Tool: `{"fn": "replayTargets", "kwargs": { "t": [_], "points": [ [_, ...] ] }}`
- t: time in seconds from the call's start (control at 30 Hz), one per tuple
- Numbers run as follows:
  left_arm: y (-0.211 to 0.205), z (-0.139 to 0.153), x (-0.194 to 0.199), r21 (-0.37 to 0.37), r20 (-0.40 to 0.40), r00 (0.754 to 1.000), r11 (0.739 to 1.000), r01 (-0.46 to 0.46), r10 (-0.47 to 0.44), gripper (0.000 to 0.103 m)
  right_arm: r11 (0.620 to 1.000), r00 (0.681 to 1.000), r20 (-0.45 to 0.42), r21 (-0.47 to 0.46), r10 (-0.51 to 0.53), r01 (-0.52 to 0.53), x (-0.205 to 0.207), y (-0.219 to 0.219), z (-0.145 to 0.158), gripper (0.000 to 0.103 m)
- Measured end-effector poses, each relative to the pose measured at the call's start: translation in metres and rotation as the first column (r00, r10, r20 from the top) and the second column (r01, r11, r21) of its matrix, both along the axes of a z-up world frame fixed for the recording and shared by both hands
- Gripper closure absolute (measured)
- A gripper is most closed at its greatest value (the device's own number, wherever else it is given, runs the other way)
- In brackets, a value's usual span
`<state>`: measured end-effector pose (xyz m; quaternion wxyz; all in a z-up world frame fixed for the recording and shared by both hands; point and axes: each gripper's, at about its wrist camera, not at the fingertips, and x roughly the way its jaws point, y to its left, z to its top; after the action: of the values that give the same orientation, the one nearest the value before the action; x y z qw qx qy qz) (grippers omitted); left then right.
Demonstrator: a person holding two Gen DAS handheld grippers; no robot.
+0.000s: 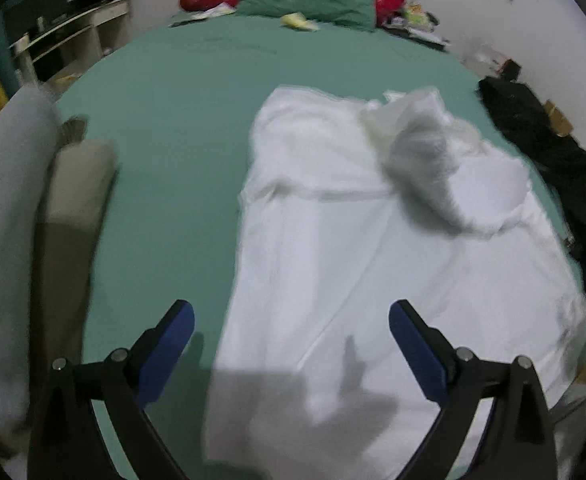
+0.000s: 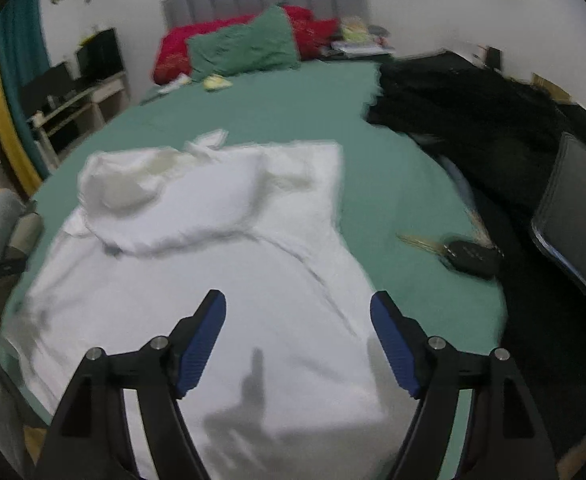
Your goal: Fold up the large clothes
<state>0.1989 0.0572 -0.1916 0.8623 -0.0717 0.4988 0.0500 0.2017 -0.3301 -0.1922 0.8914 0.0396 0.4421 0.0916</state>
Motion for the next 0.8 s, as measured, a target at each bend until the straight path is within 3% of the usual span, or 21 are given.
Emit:
{"fn": "replayTargets", "kwargs": {
  "t": [0.17, 0.23, 0.33, 0.4, 0.47, 0.53, 0.57, 0.63, 0.8],
  "points": [
    [0.01, -0.035, -0.025, 0.025, -0.066, 0.996, 0.998, -0.054, 0.055, 0.005, 0.992, 0.991, -0.122, 0.111, -0.05, 0.064, -0.018, -0.036, -0.035, 0.028],
    [0.012, -0.049, -0.028, -0.025, -0.101, 0.993, 0.998, -0.059, 0.056, 0.005, 0.987, 0.989, -0.144, 0.153, -0.028, 0.051, -0.023, -0.034, -0.045, 0.028],
    [0.009, -0.052, -0.031, -0.005, -0.087, 0.995, 0.999, -0.051, 0.05, 0.005, 0.997, 0.99, -0.14, 0.077, 0.004, 0.006, -0.029, -0.02, -0.047, 0.031],
    [0.009, -0.053, -0.03, -0.004, -0.09, 0.995, 0.999, -0.047, 0.047, 0.005, 1.0, 0.99, -0.141, 0.014, 0.01, -0.008, -0.035, -0.013, -0.048, 0.049],
    [0.008, -0.054, -0.031, 0.004, -0.085, 0.996, 1.0, -0.028, 0.029, 0.008, 1.0, 0.99, -0.141, -0.002, 0.019, -0.02, -0.04, -0.01, -0.048, 0.077],
    [0.005, -0.053, -0.037, -0.003, -0.068, 0.998, 1.0, 0.006, -0.006, 0.03, 0.998, 0.987, -0.153, 0.051, 0.042, -0.034, -0.045, -0.011, -0.048, 0.094],
    [0.002, -0.054, -0.04, -0.012, -0.058, 0.998, 1.0, 0.026, -0.027, 0.04, 0.994, 0.987, -0.154, 0.101, 0.045, -0.03, -0.047, -0.014, -0.049, 0.095],
    [-0.007, -0.046, -0.044, -0.022, -0.048, 0.995, 0.996, 0.082, -0.083, 0.092, 0.976, 0.986, -0.163, 0.217, 0.037, -0.001, -0.048, -0.02, -0.05, 0.096],
    [-0.002, -0.028, -0.059, -0.126, -0.038, 0.995, 0.989, 0.082, -0.088, 0.097, 0.913, 0.992, -0.124, 0.405, -0.002, 0.052, -0.059, -0.039, -0.029, 0.097]
  ]
}}
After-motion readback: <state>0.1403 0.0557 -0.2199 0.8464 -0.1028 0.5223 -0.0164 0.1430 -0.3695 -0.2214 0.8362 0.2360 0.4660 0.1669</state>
